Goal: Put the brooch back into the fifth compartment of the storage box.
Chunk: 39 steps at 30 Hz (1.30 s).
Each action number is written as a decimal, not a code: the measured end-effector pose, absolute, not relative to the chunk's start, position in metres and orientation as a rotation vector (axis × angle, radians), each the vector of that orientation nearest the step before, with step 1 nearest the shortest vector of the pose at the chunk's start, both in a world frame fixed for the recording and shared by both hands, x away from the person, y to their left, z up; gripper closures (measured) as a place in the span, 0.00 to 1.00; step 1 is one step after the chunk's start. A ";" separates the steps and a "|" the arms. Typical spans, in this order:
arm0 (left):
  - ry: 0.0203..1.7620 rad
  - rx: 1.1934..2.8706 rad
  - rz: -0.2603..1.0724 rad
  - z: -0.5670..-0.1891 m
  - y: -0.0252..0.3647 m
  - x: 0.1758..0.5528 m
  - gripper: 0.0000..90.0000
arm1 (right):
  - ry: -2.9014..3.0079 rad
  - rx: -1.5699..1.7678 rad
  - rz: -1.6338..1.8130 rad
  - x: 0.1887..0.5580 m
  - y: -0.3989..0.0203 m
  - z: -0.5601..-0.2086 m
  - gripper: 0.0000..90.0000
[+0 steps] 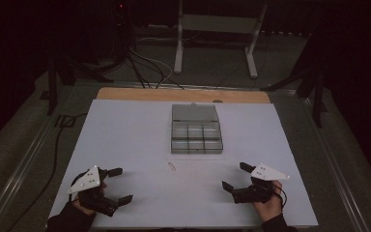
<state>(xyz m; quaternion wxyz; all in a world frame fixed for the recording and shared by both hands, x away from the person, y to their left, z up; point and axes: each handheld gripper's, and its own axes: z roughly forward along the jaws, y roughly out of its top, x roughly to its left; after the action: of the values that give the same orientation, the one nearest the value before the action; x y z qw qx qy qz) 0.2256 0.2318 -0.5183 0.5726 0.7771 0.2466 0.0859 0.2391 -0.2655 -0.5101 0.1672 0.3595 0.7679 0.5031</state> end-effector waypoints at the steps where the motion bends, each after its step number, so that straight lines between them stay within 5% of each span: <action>1: 0.580 1.814 0.199 -0.518 0.232 0.226 0.01 | 2.190 1.018 1.418 0.239 -0.266 -0.511 0.00; 39: 0.610 1.813 0.216 -0.518 0.234 0.227 0.01 | 2.206 1.071 1.335 0.241 -0.264 -0.507 0.00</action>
<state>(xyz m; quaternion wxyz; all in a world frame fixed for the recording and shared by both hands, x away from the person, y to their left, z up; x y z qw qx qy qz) 0.2265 0.2335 -0.5181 0.5716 0.7728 0.2601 0.0922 0.2413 -0.2641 -0.5067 0.1740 0.3777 0.7780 0.4709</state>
